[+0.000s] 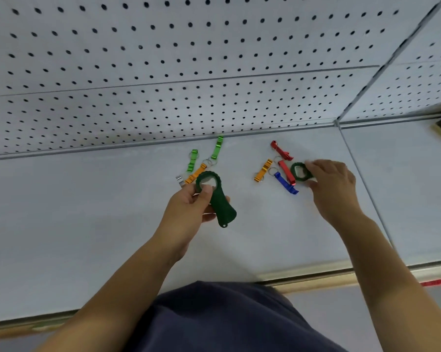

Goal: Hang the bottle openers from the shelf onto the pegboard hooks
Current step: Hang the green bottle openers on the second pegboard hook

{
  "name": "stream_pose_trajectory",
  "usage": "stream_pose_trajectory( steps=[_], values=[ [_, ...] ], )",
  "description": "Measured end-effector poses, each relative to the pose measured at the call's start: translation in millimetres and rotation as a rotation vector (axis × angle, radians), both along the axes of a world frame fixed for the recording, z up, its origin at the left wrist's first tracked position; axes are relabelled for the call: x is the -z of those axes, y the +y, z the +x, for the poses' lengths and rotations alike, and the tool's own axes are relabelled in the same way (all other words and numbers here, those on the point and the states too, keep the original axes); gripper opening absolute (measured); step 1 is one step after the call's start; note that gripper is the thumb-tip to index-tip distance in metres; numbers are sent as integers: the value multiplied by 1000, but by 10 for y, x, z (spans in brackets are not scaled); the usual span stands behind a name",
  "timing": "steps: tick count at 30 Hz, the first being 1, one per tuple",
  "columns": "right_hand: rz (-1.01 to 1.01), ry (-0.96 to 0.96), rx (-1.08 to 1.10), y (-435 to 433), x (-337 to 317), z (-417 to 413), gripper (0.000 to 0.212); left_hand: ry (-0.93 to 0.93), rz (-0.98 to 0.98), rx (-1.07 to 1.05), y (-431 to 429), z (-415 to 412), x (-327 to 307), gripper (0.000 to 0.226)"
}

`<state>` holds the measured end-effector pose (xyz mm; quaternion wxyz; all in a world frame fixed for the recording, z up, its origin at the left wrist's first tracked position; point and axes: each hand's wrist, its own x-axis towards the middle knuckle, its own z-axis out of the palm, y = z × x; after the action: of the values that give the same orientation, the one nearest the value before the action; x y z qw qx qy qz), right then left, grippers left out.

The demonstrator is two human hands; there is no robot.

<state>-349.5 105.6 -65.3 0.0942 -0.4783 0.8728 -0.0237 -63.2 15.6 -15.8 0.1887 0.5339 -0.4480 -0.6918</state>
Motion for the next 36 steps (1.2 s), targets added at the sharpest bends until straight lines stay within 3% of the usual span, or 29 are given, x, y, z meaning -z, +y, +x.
stream_pose_trajectory(
  steps=[4,9,14,17,22,28,36],
  values=[
    [0,-31,104,100,-23,171,38,3,-30,41,59,45,-89,23],
    [-181,-312,320,309,-212,514,18,21,-80,68,173,177,-205,22],
    [-405,-628,448,524,-597,1064,15,72,-74,32,277,395,-332,18],
    [-374,-841,352,493,-826,1541,9,90,-93,18,318,592,-416,20],
    [-345,-1032,144,341,-1065,2298,14,51,-129,-49,274,1036,-566,16],
    [-358,-1114,36,105,-1270,3178,12,97,-147,-220,124,1932,-762,16],
    [-440,-1149,-42,-176,-1457,4650,18,88,-344,-255,-99,3456,-1033,30]
  ],
)
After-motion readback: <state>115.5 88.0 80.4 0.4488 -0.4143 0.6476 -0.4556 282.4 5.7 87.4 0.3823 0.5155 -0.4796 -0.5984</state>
